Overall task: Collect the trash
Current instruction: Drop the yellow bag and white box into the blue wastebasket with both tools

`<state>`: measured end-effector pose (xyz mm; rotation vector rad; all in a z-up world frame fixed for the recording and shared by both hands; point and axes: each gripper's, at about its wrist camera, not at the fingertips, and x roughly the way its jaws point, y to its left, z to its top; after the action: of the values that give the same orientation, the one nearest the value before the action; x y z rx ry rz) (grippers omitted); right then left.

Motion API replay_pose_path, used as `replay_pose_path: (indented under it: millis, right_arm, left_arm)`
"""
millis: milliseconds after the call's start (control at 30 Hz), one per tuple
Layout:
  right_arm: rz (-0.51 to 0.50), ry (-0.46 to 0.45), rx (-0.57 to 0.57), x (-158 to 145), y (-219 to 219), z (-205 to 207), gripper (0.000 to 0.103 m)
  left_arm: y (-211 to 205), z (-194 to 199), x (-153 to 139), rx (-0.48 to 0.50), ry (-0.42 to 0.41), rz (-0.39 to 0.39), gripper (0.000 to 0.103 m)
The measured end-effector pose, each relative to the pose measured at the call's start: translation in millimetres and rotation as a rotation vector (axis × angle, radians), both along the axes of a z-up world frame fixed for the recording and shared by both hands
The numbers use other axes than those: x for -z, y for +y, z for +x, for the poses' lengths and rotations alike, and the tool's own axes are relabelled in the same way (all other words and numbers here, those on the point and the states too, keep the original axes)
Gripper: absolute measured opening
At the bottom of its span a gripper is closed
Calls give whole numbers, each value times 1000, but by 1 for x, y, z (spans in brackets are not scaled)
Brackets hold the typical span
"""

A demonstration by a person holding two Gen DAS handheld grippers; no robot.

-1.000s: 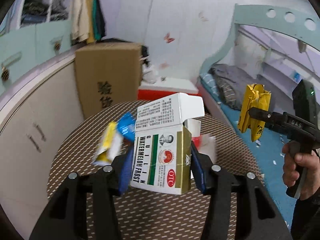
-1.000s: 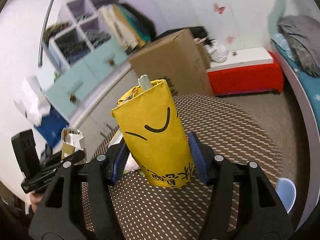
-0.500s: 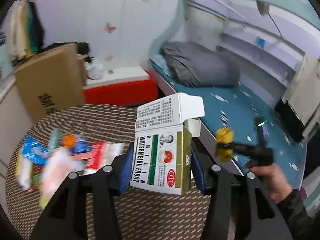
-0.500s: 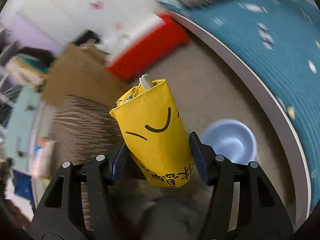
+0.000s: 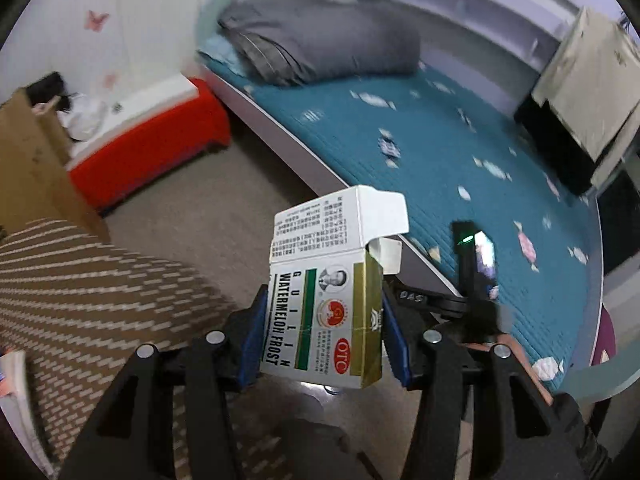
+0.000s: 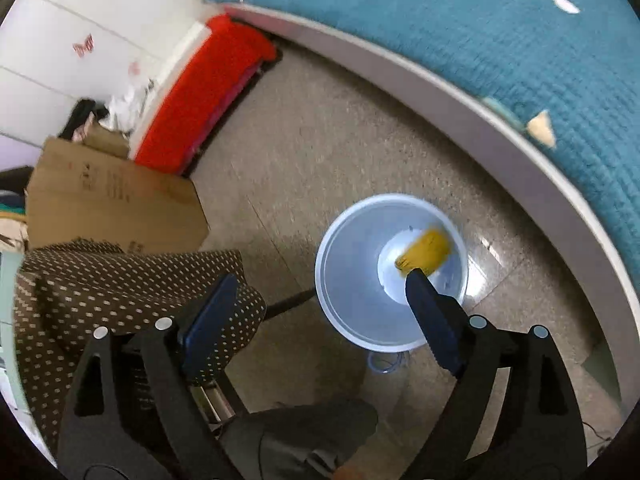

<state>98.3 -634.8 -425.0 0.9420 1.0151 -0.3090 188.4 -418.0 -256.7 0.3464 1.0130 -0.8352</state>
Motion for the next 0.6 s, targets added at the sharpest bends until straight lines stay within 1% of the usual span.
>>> replay_pose_path:
  millis: [167,200,267,300,333,367,400,433,500,600]
  right_arm:
    - [-36,-92,84,-42,-17,-39,89]
    - [-48,-101,92,-43,-20,-41,89]
    - [-74,-122,109,-56,-24,-55,91]
    - [-81,-131,114,-61,-26,-58,91]
    - [-90,-141,121,-68,-27,-62,92]
    - [-98,-148,125,-72,-30,-64,93]
    - [-105,-153,130,-76,-29,-66,94]
    - [-111,-161,136,-80,-28,-69,96]
    - [-115,-169,145,-84,-28,-73,97]
    - [-136,-182,167,-94,-25,-81,97]
  left_arm:
    - [-44,4,37,58,58,73,51]
    - [-49,5,42,62,67,86,51]
    - [-66,8,54,77,94,122,52]
    - [-72,9,58,82,98,132,57]
    - [-81,11,65,77,85,169,75]
    - [-87,12,69,73,77,192,84]
    - [-90,12,71,71,65,210,87]
    - [-92,12,71,70,50,215,87]
    - [-92,11,69,63,47,219,87]
    - [-89,10,61,56,30,196,88]
